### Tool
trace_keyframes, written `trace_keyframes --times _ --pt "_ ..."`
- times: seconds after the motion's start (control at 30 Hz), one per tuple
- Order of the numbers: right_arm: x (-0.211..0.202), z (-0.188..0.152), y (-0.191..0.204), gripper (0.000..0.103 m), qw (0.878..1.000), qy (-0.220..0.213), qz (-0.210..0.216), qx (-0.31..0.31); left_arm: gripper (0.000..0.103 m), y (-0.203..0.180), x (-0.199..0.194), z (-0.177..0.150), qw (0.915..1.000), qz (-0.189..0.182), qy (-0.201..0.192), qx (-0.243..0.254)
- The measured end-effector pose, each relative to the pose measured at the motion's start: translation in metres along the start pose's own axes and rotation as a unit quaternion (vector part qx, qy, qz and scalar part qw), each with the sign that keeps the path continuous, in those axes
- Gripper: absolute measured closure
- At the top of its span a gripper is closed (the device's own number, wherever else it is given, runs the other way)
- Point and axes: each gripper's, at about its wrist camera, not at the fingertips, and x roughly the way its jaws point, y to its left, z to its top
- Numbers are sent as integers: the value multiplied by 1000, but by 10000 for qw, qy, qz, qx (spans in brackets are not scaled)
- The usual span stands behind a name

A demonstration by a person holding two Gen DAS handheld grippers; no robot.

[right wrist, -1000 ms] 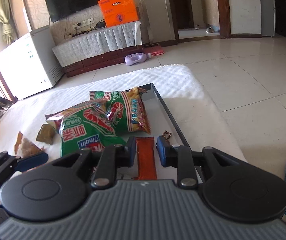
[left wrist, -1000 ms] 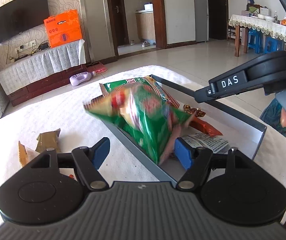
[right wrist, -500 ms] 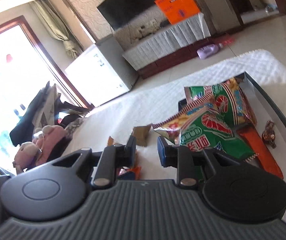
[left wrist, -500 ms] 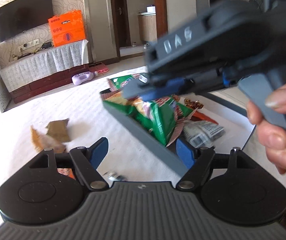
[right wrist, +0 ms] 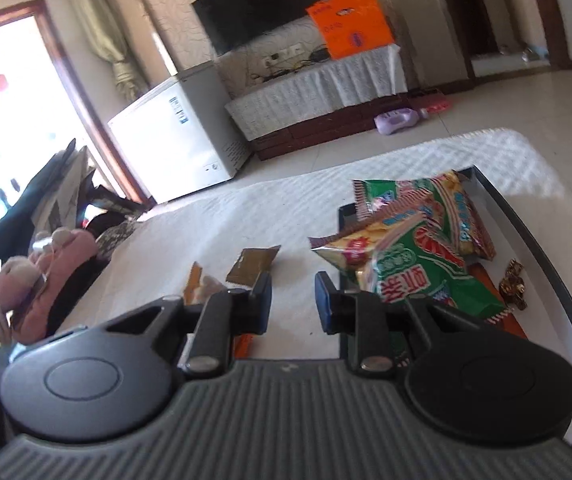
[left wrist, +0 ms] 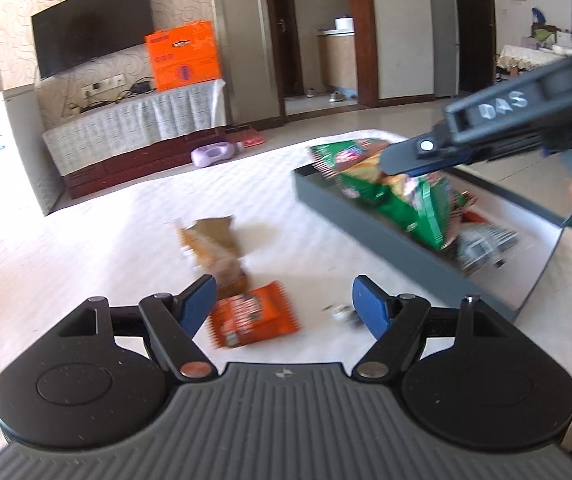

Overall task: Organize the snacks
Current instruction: 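Withdraw both tools from the box toward the remaining snacks, then grasp the small white panda figure with the right tool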

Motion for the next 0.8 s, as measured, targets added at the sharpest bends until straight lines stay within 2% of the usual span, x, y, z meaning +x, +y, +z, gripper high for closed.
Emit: trace_keyframes --times 0.17,0.4,0.6,0.8 --pt "20 -10 36 75 9934 446 -50 -1054 24 24 -8 -7 9988 425 -92 220" --pt "47 -31 58 76 9723 1318 -465 -1871 24 64 -24 -13 9977 663 -35 -106" --pt "59 -40 60 77 9649 1609 -749 -1935 24 68 -29 -13 9980 597 -1 -208" --pt "72 -48 63 77 9599 1895 -747 -1927 22 62 -25 -13 9984 498 90 -259"
